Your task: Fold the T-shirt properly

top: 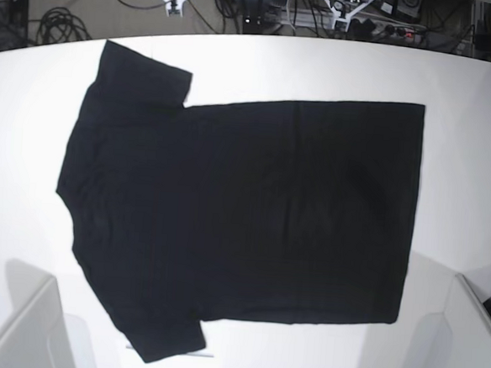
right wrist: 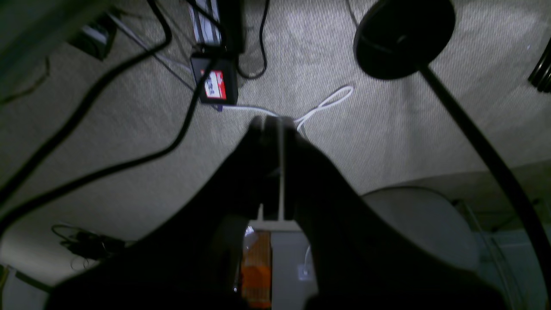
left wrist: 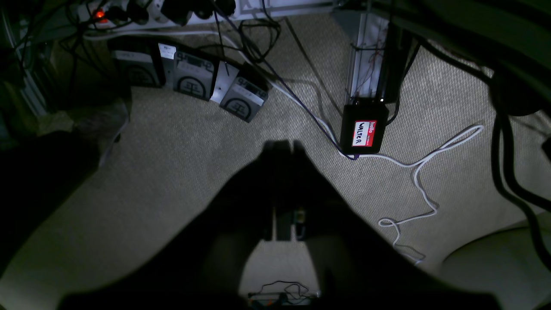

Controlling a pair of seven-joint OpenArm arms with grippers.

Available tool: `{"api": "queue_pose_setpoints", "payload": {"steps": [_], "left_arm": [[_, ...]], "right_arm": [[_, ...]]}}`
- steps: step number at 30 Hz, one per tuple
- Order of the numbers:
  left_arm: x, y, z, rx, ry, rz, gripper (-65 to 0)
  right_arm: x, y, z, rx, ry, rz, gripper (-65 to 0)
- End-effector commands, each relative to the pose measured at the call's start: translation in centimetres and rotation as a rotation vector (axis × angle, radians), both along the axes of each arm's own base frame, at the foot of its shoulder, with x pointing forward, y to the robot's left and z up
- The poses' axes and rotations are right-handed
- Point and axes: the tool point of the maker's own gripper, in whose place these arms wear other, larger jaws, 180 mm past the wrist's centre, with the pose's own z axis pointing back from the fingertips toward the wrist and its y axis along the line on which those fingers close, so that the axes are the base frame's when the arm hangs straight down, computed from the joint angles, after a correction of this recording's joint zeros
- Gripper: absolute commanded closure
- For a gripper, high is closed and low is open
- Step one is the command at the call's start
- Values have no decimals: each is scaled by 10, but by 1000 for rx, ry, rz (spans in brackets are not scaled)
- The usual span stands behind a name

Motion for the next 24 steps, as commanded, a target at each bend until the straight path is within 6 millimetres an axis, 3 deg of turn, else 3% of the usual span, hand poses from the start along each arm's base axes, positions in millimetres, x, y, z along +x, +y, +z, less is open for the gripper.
{"api": "queue_pose_setpoints", "payload": {"steps": [1, 4, 6, 9, 13, 22, 24], "left_arm": [[-6, 3, 0, 8, 13, -4, -100], [-6, 4, 1, 10, 12, 5, -242], [-8, 4, 1, 10, 17, -4, -273], [-15, 4, 1, 10, 28, -4, -206], [-19, 4, 2, 10, 33, -2, -12], [-21, 12, 2, 22, 34, -4, 0], [-35, 13, 4, 23, 48, -5, 0]], "right_arm": [[0, -4, 0, -12, -1, 2, 0], [0, -4, 0, -12, -1, 2, 0], [0, -4, 0, -12, -1, 2, 0], [-6, -4, 1, -12, 9, 4, 0], [-1, -14, 0, -25, -13, 5, 0], [-7, -21, 1, -36, -27, 8, 0], [-19, -26, 3, -42, -13, 10, 0]]}}
